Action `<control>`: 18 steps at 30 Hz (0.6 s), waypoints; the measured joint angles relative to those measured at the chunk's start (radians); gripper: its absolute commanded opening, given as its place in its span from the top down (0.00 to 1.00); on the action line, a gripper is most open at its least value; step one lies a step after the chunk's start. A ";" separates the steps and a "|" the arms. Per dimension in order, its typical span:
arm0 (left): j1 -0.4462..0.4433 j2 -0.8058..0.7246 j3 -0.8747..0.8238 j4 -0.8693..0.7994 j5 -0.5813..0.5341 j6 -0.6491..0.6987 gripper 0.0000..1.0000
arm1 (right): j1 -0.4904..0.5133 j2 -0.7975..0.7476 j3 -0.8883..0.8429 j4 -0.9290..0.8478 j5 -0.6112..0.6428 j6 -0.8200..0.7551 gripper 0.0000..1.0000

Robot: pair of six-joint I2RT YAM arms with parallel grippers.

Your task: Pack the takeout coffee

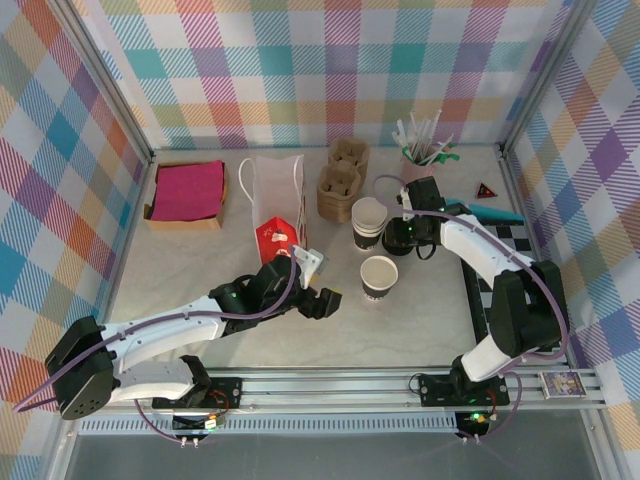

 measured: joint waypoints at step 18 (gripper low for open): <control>0.000 -0.047 0.001 -0.089 -0.045 0.000 0.18 | 0.004 0.000 -0.062 0.112 -0.013 -0.085 0.59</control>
